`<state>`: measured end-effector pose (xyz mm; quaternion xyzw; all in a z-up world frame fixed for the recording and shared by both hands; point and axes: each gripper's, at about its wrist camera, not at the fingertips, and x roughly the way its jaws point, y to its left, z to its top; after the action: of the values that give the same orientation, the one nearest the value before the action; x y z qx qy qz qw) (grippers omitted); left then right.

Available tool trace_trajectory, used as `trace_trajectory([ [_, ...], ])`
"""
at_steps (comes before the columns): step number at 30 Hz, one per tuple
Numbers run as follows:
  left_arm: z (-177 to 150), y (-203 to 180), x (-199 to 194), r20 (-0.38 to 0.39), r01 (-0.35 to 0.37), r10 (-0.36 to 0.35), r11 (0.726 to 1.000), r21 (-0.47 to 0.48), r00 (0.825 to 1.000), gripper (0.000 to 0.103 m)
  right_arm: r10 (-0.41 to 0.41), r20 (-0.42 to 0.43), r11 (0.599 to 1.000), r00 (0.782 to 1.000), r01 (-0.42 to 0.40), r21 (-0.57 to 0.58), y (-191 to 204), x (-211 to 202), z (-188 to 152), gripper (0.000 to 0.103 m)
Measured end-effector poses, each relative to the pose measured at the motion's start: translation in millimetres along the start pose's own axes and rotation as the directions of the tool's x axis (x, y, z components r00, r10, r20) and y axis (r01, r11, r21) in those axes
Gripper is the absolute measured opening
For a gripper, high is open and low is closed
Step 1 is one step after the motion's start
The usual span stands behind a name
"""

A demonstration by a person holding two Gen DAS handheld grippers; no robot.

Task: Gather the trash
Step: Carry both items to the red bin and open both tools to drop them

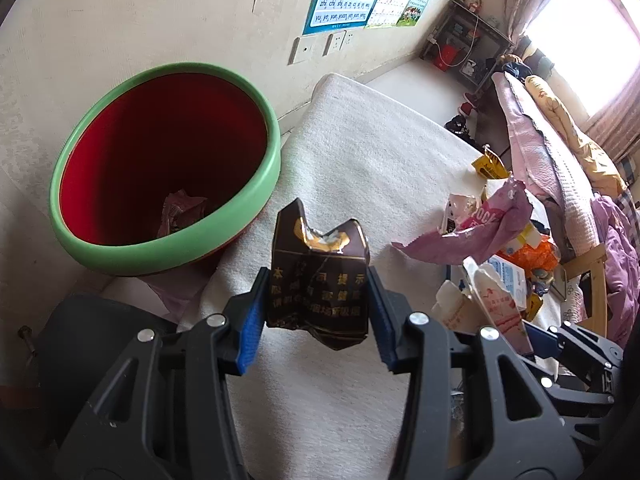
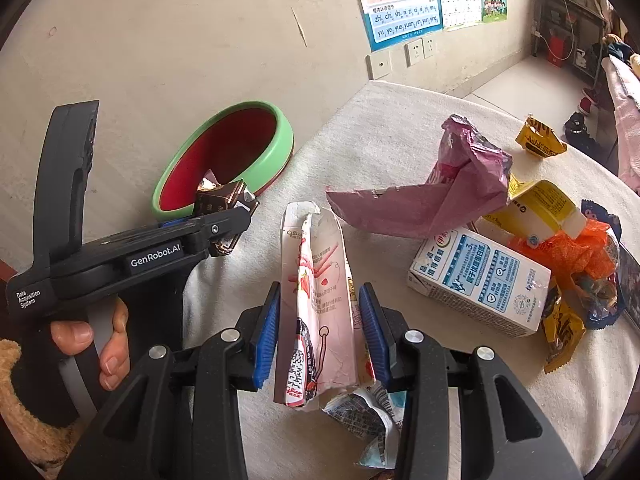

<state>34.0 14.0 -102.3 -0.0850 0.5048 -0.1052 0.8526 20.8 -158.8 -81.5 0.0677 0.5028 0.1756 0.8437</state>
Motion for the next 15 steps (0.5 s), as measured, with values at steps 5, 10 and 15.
trace_trajectory([
  [5,3,10,-3,0.013,-0.012,0.012,1.0,-0.021,1.0,0.045,0.007,-0.002,1.0,1.0,-0.007,-0.02,6,2,2,0.038],
  [10,5,20,-8,0.026,-0.019,0.02,0.999,-0.041,0.999,0.045,0.007,-0.003,0.999,1.0,-0.008,-0.034,12,2,2,0.038],
  [15,7,25,-12,0.045,-0.029,0.031,0.999,-0.046,0.999,0.045,-0.001,0.004,0.999,1.0,0.001,-0.044,17,1,5,0.038],
])
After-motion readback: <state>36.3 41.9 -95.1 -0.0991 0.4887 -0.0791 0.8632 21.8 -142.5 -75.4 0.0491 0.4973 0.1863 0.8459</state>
